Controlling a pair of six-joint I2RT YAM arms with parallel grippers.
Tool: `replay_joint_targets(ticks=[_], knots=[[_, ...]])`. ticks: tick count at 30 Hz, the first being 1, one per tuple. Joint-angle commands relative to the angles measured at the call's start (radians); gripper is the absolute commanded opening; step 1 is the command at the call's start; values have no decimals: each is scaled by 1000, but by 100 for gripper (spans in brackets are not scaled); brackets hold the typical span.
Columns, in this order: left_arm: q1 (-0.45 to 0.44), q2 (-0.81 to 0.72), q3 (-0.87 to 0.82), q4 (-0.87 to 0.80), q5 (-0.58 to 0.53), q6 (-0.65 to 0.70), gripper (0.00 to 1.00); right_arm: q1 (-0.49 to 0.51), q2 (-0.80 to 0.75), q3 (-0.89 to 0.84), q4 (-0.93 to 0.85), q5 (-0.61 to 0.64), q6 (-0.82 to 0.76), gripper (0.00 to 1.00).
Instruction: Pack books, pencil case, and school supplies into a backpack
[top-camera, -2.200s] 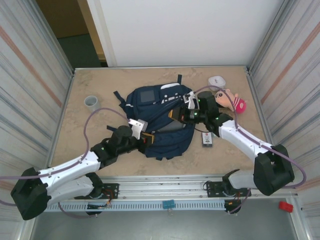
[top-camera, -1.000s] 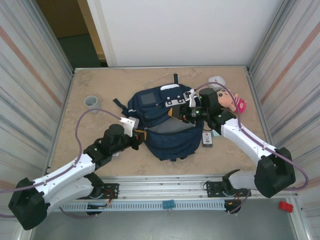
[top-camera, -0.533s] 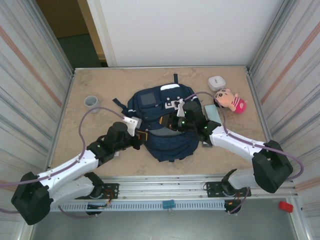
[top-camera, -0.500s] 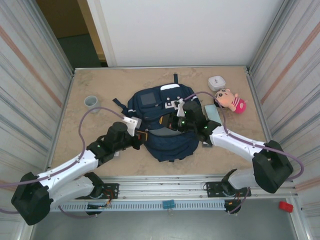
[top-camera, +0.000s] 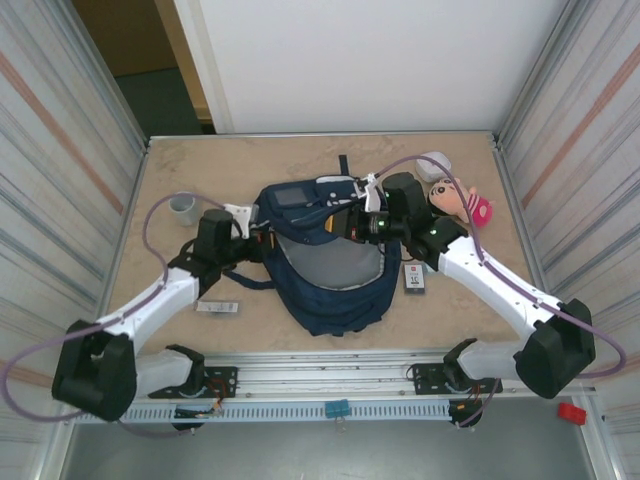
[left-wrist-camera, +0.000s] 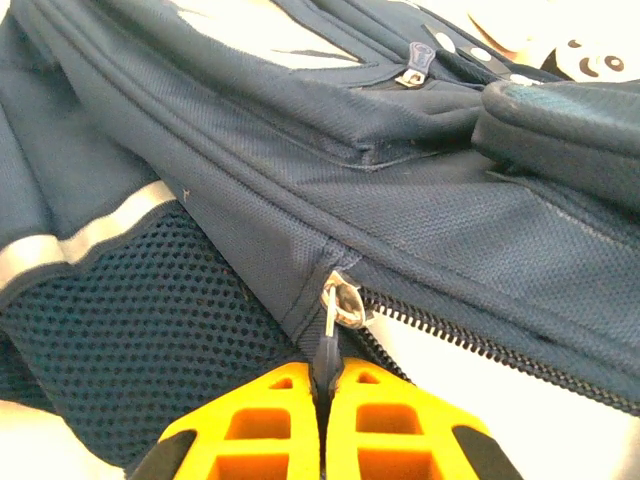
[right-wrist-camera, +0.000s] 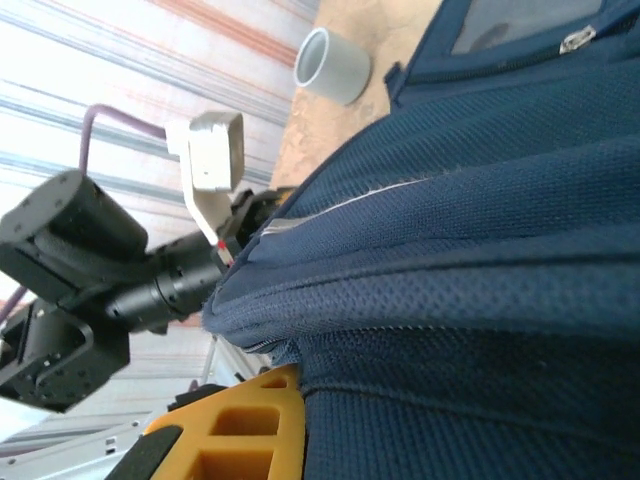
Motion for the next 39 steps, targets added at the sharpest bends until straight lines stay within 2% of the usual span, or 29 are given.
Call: replay_joint_targets(ticks=[1,3,5,7,10,12,17,21,25,28,30,32,33,39], knots=[[75,116,69,-12,-104,11,8,-25,-59,67,19,-20,-44,3],[75,133,89,12,-89,8,17,-21,-49,39,72,5,-18,2],[74,117,99,9,-90,-8,29,-19,-36,9,130,30,7,2],[74,71,111,-34,-83,-19,50,-15,-16,-9,175,65,19,2],[74,-51,84,-100,-75,-59,65,-6,32,-10,229,85,25,1],[73,-147,58,-151,-75,-88,69,12,74,2,268,89,33,1],[71,-326,17,-276,-99,-119,72,45,201,87,300,86,28,1],[69,-379,5,-311,-120,-131,72,47,324,170,340,59,27,0],[70,-369,3,-311,-114,-146,72,44,430,257,353,57,31,1],[68,-355,15,-320,-102,-173,72,42,481,289,321,64,34,12],[68,-353,21,-327,-93,-196,72,54,475,266,299,90,34,24],[66,-357,23,-333,-85,-214,72,75,447,235,258,131,25,39],[63,-359,24,-343,-83,-223,73,87,430,223,218,148,15,48],[29,-366,45,-419,-99,-249,73,181,273,176,-105,338,-70,73]])
